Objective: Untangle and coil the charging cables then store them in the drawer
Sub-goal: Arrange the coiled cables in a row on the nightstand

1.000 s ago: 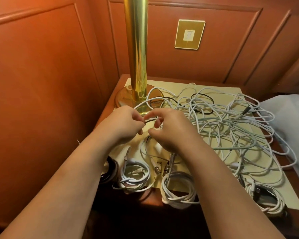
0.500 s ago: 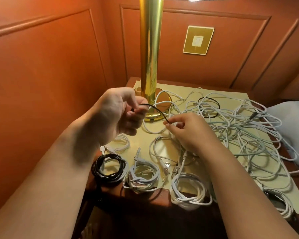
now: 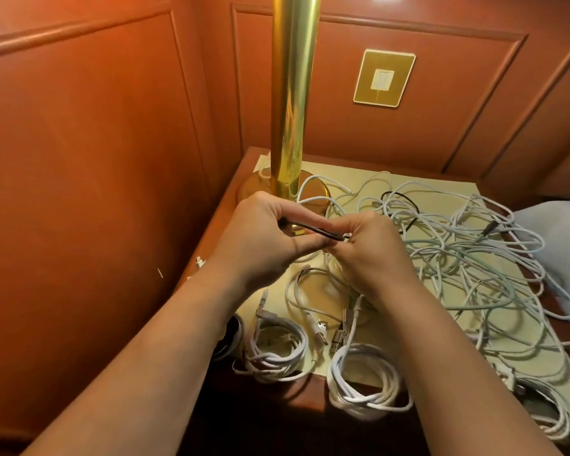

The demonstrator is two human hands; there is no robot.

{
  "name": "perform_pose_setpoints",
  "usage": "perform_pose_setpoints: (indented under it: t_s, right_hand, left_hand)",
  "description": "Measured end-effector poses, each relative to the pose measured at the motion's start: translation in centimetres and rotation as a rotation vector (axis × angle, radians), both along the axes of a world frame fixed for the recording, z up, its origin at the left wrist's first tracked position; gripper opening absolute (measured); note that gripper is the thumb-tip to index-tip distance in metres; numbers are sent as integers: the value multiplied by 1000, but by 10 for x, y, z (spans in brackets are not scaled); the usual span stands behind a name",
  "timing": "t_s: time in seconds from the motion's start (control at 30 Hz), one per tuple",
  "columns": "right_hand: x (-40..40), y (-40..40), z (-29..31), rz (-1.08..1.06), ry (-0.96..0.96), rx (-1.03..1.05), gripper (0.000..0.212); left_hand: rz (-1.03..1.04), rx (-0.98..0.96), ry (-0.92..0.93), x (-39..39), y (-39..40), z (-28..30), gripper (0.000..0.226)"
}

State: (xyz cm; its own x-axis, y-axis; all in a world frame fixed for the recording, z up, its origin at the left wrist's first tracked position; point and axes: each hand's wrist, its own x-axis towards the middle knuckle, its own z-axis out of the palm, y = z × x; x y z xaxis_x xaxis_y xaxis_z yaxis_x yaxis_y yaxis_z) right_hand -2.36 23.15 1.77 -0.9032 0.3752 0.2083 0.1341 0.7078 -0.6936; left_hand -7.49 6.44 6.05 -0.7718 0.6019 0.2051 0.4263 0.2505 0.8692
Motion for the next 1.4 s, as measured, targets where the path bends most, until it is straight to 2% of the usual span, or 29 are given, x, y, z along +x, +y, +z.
perform_pose_setpoints:
  t_s: [0.13,0.3,0.43,0.53,0.57,0.63,0.7,0.77,0.87,0.93,1.0,1.07,1.17,1.3,1.4]
  right_hand:
    - [3,0,4,10,23,-18,16]
    - [5,10,2,-80,2,-33,19]
    - [7,20,1,-164,18,-27,19]
    - [8,21,3,-170,43,-25,20]
    - [8,20,4,-169,51,-21,21]
    - [8,19,4,-167,69,-23,22]
    - [8,21,6,-156,89,-44,22]
    - [9,23,8,-120,99,-58,19]
    - [10,23,10,-71,86,-27,13]
    - [11,24,10,-53,76,15,13]
    - [11,25,9,-48,76,27,14]
    - [10,26,8,-50,66,14,14]
    - [11,27,6,-68,33,44,12]
    - [16,37,4,-120,-26,64,9]
    - [22,51,-2,-202,-120,78,22]
  left_hand:
    - [72,71,-66,-7,3,-4,11]
    - [64,294,-382,-7,0,11,29]
    - [-23,660,-648,-15,-11,27,20]
    - [26,692,-740,-17,-13,27,34]
    - [62,625,-709,-17,-11,24,42]
    - [150,394,-507,-15,-5,17,50]
    - [197,208,-279,-13,3,5,45]
    - [185,139,-150,-12,8,-5,40]
    - [136,69,-113,-9,13,-11,36]
    - [88,29,-91,-3,18,-8,24]
    - [28,17,-81,1,21,-6,33]
    - [-28,-22,-69,4,23,-5,26]
    - [-63,-141,111,9,28,-6,11]
    - [-120,22,115,12,27,3,16]
    - [-86,246,84,9,27,10,20]
